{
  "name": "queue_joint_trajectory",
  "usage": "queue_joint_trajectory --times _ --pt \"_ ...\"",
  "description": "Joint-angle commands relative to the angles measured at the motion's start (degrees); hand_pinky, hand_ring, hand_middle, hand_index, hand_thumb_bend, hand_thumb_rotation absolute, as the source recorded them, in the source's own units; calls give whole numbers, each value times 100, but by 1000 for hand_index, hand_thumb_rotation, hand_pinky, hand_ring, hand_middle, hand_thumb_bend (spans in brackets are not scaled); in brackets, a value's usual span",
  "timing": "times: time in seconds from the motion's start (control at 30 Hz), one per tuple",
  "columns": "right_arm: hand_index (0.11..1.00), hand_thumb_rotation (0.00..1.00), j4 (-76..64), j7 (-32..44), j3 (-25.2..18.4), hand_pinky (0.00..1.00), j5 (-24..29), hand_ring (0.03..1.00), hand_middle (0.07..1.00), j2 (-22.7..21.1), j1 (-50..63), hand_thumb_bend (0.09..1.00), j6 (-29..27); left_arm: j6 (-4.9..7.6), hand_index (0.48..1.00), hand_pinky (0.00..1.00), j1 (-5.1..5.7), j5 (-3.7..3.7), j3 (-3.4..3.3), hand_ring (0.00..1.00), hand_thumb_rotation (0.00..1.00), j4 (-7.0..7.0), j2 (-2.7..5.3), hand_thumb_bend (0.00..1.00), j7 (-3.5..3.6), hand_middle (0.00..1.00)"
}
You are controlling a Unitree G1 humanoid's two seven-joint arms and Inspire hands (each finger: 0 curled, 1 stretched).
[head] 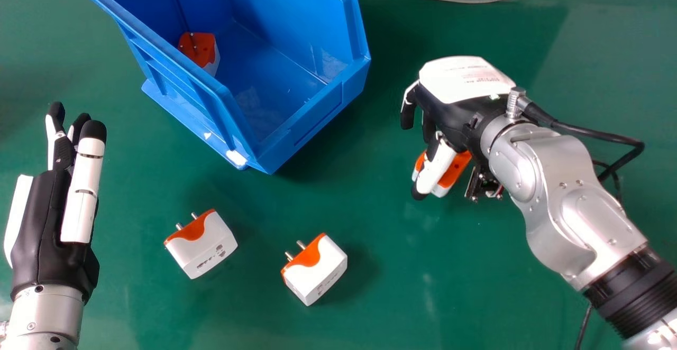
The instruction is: Pick all objects and put in blue box
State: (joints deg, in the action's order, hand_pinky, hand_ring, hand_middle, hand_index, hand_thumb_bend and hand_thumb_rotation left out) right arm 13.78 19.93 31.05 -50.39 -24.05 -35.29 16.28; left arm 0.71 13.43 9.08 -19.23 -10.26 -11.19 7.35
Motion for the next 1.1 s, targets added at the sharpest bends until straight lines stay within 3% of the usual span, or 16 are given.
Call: queue_joint_trajectory --times 0.0,0.2,0.5,0.7,1.07 --pt "599 0 -16 -322 -158 264 -127 383 528 -91 -206 502 -156 103 1000 1000 32 0 -76 1000 907 -71 -53 498 -20 1000" --pt "580 0 77 -622 -183 283 -161 400 530 -93 -175 498 -244 63 1000 1000 48 51 -89 1000 907 -109 -51 502 14 1000" --pt "560 0 -142 -733 -350 298 -45 415 531 -104 -8 494 -288 26 1000 1000 82 56 -101 1000 907 -162 -61 491 20 1000" --pt "545 0 -484 -679 -465 307 -11 425 536 -104 127 493 -237 161 1000 1000 87 20 -125 1000 907 -68 -90 487 42 1000" --pt "529 0 -1262 -443 -677 304 10 430 547 -90 205 490 -199 260 1000 1000 113 -47 -111 1000 908 -19 -73 497 -13 1000"
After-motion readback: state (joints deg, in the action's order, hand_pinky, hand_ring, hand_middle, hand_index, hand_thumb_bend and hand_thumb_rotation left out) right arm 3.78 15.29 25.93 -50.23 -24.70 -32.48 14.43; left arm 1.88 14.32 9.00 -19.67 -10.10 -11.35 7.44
